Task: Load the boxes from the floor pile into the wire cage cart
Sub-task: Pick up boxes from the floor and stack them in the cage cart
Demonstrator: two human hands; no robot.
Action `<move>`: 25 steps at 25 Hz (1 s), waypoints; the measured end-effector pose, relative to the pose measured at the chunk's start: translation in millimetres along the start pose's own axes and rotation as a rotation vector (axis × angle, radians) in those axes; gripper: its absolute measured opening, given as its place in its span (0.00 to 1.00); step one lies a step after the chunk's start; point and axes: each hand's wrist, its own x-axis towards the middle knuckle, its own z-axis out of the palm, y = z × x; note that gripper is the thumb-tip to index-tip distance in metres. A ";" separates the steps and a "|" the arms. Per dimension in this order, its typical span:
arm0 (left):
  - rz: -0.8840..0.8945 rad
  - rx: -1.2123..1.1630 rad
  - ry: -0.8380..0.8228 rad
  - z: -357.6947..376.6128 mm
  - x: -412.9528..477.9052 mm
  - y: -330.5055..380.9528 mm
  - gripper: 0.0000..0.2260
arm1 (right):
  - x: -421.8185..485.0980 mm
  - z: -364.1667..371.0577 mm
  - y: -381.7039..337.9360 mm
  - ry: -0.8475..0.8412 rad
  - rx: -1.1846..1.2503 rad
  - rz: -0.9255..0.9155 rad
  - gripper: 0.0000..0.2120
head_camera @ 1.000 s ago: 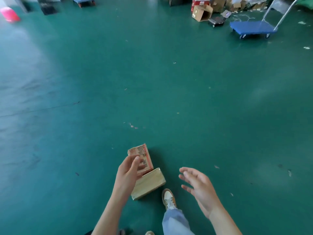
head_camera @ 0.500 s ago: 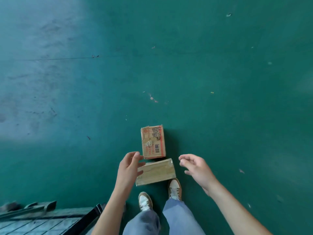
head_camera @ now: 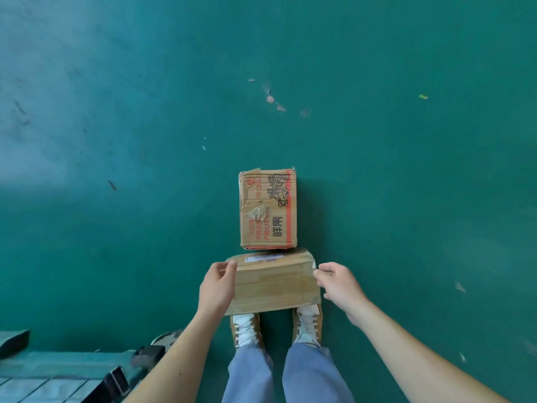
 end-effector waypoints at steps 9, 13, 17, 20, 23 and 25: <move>-0.167 0.165 -0.008 18.5 93.8 -81.4 0.25 | 94.5 49.2 38.9 0.127 -0.245 0.070 0.24; -0.164 0.134 -0.052 13.4 88.1 -90.5 0.23 | 94.0 47.6 47.8 0.126 -0.200 0.099 0.22; -0.171 0.102 -0.102 -1.2 67.8 -83.5 0.24 | 67.2 30.9 51.2 0.040 -0.066 0.144 0.19; -0.180 0.053 -0.064 -8.9 43.9 -72.8 0.22 | 37.6 19.1 46.9 0.022 -0.048 0.134 0.22; -0.189 -0.020 0.128 -15.0 4.7 -53.5 0.20 | -5.2 7.3 32.6 0.018 -0.031 0.095 0.30; -0.174 -0.117 0.290 -16.9 -27.0 -39.8 0.18 | -34.3 0.9 23.0 0.017 -0.070 0.060 0.33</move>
